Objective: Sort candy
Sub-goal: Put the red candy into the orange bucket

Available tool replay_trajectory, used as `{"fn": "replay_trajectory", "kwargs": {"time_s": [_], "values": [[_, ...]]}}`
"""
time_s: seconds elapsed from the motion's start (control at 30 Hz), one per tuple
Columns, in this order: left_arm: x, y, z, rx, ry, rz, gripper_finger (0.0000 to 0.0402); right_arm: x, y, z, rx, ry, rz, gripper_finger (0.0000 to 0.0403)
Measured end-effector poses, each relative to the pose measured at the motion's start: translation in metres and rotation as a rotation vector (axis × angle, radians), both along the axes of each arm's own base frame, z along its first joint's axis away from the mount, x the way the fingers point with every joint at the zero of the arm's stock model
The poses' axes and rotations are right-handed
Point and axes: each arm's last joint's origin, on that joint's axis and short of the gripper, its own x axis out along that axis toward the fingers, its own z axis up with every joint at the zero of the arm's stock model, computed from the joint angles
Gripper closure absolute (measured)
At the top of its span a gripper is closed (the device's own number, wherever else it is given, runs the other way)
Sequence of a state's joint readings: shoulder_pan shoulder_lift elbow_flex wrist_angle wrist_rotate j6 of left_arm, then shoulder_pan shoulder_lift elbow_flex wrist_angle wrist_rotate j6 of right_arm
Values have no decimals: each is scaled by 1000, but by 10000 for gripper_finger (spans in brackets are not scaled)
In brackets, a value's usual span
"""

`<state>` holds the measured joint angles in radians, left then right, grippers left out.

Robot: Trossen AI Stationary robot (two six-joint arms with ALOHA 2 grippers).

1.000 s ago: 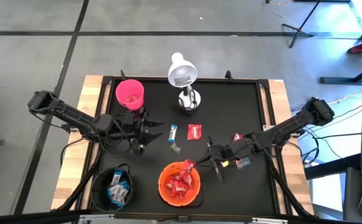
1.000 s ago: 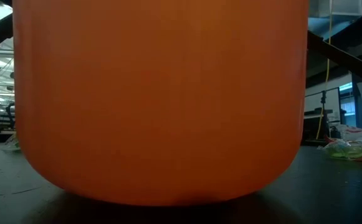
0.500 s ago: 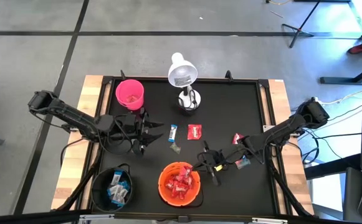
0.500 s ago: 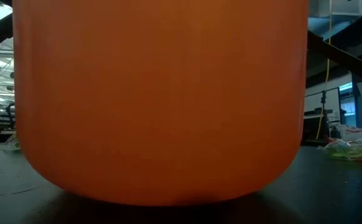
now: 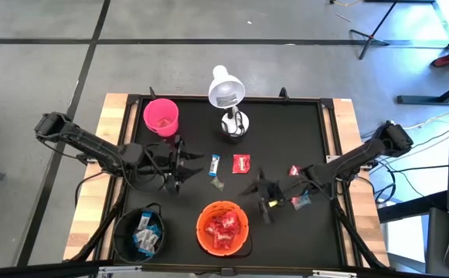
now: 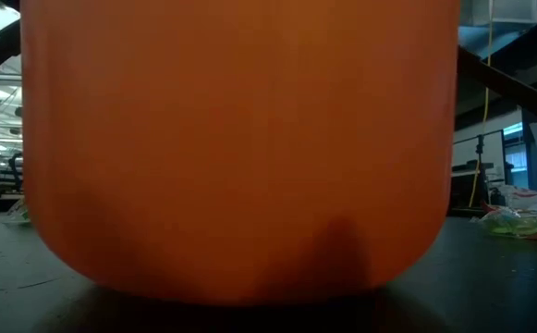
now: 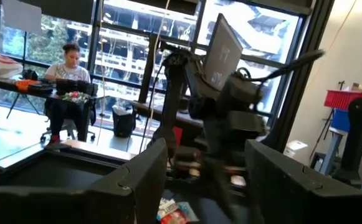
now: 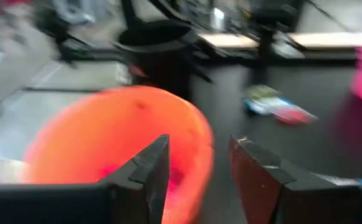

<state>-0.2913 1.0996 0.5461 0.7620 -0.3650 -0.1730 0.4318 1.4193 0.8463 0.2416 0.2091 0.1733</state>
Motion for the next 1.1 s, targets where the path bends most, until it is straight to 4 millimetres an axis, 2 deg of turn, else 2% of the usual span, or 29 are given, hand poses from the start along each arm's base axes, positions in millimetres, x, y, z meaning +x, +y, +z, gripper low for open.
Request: {"fn": "replay_trajectory", "kwargs": {"time_s": [0.17, 0.33, 0.47, 0.6, 0.77, 0.9, 1.1], "values": [[1, -1, -3, 13, 35, -13, 197, -2, -30, -6, -52, 137, -109, 240], [1, -1, -4, 16, 43, -13, 197, 4, -73, -23, -53, 297, -249, 240], [1, -1, -5, 19, 54, -15, 197, 9, -106, -44, 38, 369, -271, 240], [1, -1, -7, 23, 70, -11, 197, 13, -130, -70, 66, 418, -331, 239], [1, -1, -7, 22, 71, -8, 197, 18, -148, -104, 62, 529, -386, 239], [1, 0, -7, 18, 72, 13, 197, 24, -154, -129, 61, 579, -390, 239], [1, -1, -9, 15, 88, 11, 197, 29, -153, -143, 75, 600, -381, 240]]}}
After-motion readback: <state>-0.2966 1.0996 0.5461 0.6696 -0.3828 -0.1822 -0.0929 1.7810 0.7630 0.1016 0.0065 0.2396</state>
